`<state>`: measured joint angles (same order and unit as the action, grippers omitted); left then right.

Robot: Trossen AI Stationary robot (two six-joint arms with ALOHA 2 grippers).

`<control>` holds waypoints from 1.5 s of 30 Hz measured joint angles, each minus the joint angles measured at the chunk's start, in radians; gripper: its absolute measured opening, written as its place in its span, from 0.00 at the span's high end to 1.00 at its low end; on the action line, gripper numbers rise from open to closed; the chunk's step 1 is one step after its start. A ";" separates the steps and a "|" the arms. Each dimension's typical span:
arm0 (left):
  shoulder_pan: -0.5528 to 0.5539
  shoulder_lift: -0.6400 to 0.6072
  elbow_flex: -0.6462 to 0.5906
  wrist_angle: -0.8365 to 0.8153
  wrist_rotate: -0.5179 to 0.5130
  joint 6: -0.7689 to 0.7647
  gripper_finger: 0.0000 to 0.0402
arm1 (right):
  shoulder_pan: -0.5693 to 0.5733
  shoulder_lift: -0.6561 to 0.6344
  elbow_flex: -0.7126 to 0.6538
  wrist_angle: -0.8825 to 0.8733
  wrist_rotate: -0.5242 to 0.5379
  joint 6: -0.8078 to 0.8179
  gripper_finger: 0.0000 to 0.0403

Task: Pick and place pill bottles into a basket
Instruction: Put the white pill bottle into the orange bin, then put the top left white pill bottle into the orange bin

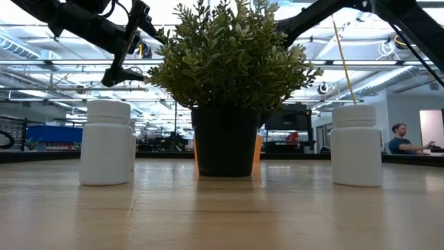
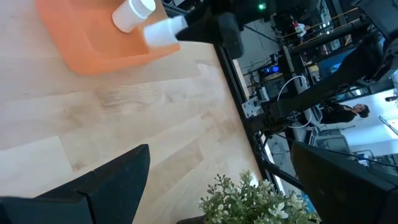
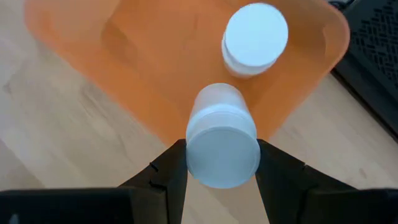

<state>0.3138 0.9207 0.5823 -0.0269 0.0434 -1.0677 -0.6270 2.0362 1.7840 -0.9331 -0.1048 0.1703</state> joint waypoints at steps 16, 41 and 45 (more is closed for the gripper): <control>0.000 0.000 0.000 0.000 -0.001 0.018 0.02 | 0.001 0.087 0.000 0.031 -0.022 -0.007 0.48; 0.000 0.000 0.001 0.025 0.052 0.072 0.02 | 0.060 -0.264 -0.001 0.078 -0.029 0.151 0.48; -0.015 0.000 0.001 0.001 0.198 0.073 0.02 | 0.094 -0.362 -0.006 0.149 -0.026 0.221 0.49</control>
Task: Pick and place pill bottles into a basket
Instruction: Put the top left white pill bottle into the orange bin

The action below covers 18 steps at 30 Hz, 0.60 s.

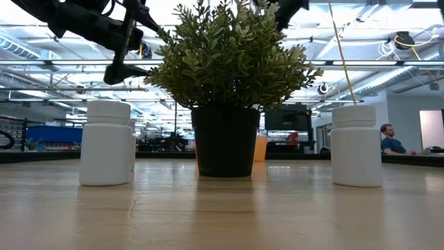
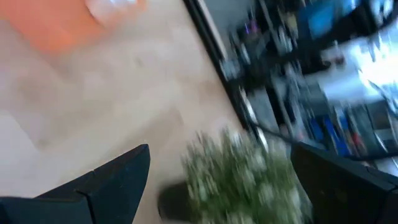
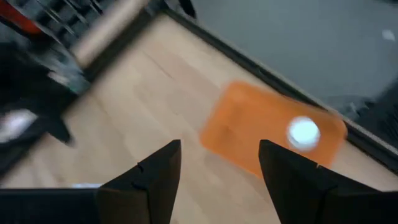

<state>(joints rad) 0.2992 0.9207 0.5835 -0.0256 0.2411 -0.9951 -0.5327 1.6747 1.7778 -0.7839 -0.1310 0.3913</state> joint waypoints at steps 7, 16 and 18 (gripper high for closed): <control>-0.080 0.000 0.000 -0.059 0.038 0.054 0.02 | 0.048 -0.126 -0.082 0.114 0.101 0.081 0.48; -0.231 0.000 0.000 -0.289 -0.088 0.080 0.02 | 0.116 -0.167 -0.215 0.221 0.105 0.190 0.49; -0.264 0.000 0.000 -0.330 -0.136 0.099 0.02 | 0.134 -0.167 -0.247 0.239 0.104 0.199 0.49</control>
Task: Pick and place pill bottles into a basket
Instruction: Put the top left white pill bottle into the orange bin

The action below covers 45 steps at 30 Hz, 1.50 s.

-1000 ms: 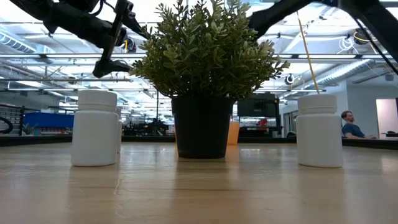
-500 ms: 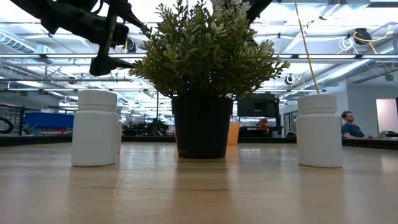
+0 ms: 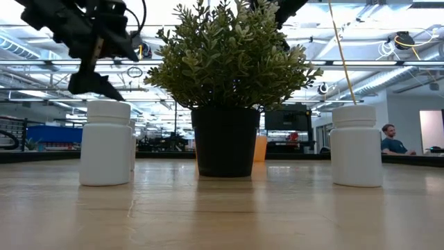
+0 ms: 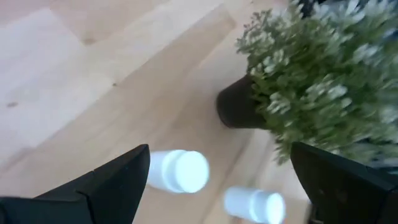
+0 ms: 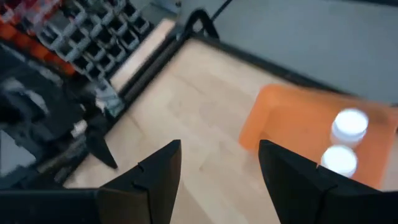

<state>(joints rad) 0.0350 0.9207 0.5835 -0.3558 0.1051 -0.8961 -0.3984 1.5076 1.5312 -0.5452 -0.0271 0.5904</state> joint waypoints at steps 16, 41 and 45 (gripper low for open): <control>-0.196 0.215 0.161 -0.226 -0.172 0.259 0.02 | 0.083 -0.054 -0.072 0.202 0.000 0.030 0.49; -0.244 0.478 0.279 -0.237 -0.228 0.398 0.02 | 0.087 -0.224 -0.072 0.194 0.033 -0.008 0.50; -0.242 0.505 0.279 -0.224 -0.230 0.410 0.02 | 0.087 -0.225 -0.072 0.188 0.030 -0.008 0.50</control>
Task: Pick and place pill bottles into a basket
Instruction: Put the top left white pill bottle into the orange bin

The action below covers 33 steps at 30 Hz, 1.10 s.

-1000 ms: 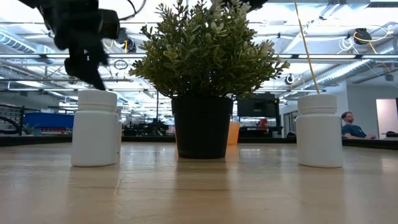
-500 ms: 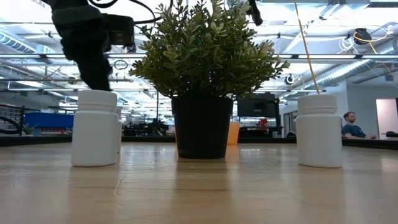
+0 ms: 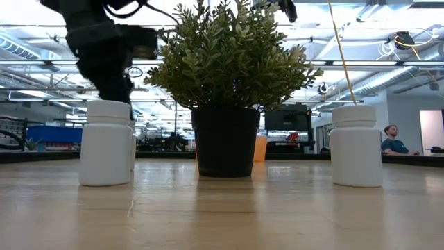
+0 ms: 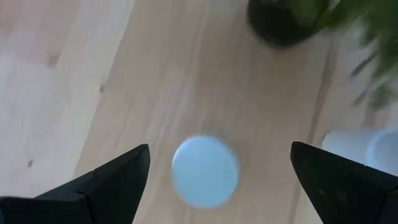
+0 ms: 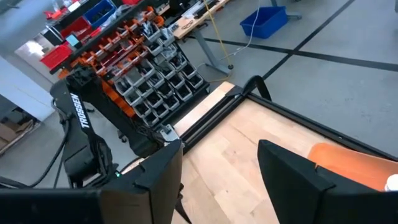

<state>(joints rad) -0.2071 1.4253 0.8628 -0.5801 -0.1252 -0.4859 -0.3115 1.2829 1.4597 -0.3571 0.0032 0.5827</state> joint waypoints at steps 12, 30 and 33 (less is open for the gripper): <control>0.005 0.053 -0.001 0.024 -0.011 -0.026 0.13 | 0.000 -0.002 0.000 0.009 0.000 0.003 0.50; 0.015 0.054 -0.001 0.025 0.021 -0.096 0.59 | 0.000 -0.002 0.000 0.008 0.027 0.000 0.50; 0.026 0.054 -0.001 0.013 0.022 -0.100 0.55 | 0.000 -0.002 0.000 0.008 0.027 -0.003 0.50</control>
<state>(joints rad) -0.1814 1.4791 0.8623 -0.5675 -0.1036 -0.5857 -0.3115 1.2804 1.4601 -0.3487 0.0299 0.5794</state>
